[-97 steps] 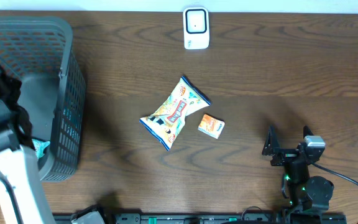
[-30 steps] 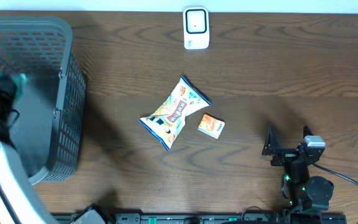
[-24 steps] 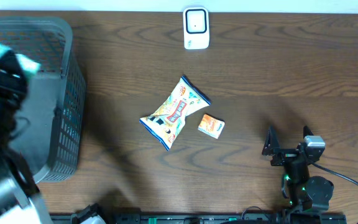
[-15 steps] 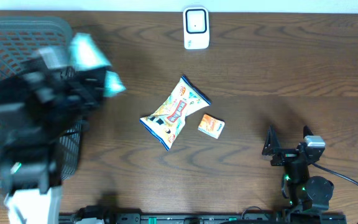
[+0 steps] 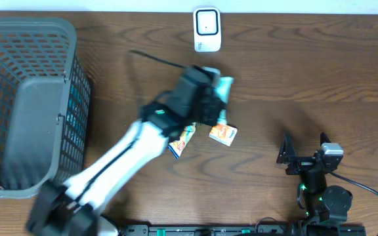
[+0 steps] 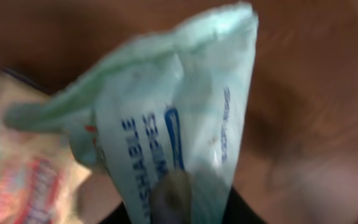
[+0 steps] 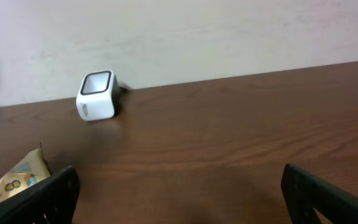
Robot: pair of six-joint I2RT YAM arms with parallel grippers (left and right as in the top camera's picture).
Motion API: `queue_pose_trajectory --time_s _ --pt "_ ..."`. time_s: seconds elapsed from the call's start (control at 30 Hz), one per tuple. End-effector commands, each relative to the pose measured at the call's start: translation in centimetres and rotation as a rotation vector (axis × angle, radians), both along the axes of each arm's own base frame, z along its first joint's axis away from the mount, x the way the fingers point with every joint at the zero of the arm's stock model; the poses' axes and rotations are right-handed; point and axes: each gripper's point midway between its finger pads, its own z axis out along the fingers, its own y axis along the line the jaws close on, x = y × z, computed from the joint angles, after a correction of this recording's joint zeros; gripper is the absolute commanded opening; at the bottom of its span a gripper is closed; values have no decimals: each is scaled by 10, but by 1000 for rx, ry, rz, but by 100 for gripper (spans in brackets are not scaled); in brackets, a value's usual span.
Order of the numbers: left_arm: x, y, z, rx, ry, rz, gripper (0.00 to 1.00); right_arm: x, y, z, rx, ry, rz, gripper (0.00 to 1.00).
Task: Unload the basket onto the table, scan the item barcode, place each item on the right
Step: 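Grasp the mint-green wipes pack in the basket and place it on the table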
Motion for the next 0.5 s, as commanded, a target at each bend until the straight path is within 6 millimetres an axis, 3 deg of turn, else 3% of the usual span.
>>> queue_pose_trajectory --time_s 0.0,0.1,0.13,0.17,0.23,0.37,0.47 --pt "7 -19 -40 34 25 10 27 0 0 0 2 -1 -2 99" --pt "8 -35 -72 34 69 18 27 0 0 0 2 -1 -1 99" --pt "7 -38 -79 31 82 22 34 0 0 0 2 -1 -1 99" --pt "6 -41 -84 27 95 26 52 0 0 0 2 -1 -1 99" --pt "5 -46 -84 17 93 21 73 0 0 0 2 -1 -2 99" --pt "10 -50 -48 -32 36 15 91 0 0 0 2 -1 -1 99" --pt "11 -50 2 -71 -61 -20 93 0 0 0 2 -1 -1 99"
